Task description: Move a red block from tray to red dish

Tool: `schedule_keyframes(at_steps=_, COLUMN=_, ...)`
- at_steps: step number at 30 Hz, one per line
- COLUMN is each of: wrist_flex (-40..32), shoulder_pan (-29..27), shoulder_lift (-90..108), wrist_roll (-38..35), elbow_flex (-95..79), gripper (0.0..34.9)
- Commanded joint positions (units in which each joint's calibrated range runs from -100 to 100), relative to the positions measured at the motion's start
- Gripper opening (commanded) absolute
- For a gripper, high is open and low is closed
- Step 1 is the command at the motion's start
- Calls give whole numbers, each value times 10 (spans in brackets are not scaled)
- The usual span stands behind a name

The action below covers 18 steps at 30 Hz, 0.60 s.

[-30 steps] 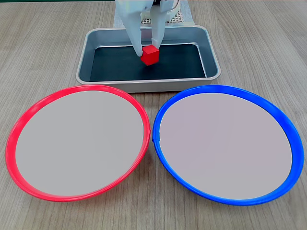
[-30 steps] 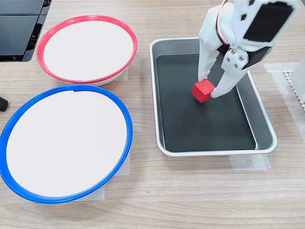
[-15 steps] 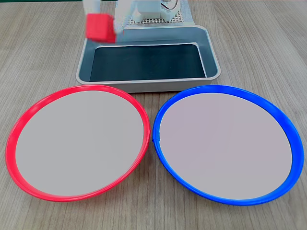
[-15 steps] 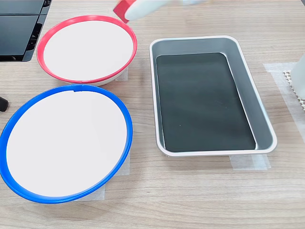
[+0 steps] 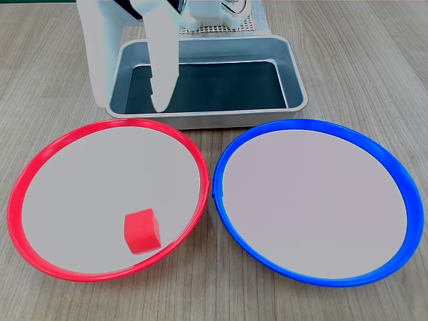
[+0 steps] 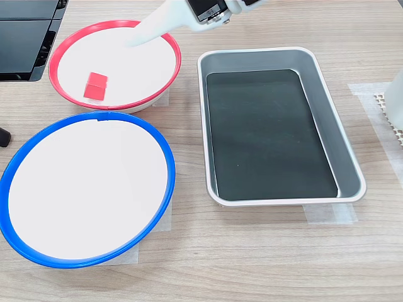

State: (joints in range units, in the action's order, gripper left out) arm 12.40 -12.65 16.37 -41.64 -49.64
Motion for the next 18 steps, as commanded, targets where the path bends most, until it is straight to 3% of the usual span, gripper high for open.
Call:
schedule_keyframes(at_steps=1, wrist_flex=-26, shoulder_pan=-2, shoulder_lift=64, wrist_roll=32, elbow_flex=-21, gripper=76)
schedule_keyframes(at_steps=2, wrist_flex=-44, shoulder_pan=1, shoulder_lift=105, wrist_roll=69, elbow_flex=-48, gripper=4)
schedule_keyframes(at_steps=8, wrist_flex=-70, shoulder_pan=18, shoulder_lift=360, wrist_roll=189, elbow_flex=-227, gripper=2)
schedule_keyframes(at_steps=11, wrist_flex=-86, shoulder_pan=34, shoulder_lift=545, wrist_roll=293, elbow_flex=-359, gripper=0)
schedule_keyframes(at_steps=13, wrist_flex=-21, shoulder_pan=38, shoulder_lift=653, wrist_roll=356, elbow_flex=-414, gripper=0)
schedule_keyframes(at_steps=15, wrist_flex=107, shoulder_pan=40, shoulder_lift=738, wrist_roll=406, elbow_flex=-441, gripper=0)
schedule_keyframes(at_steps=18, wrist_flex=224, shoulder_pan=45, shoulder_lift=805, wrist_roll=435, elbow_flex=-469, gripper=1)
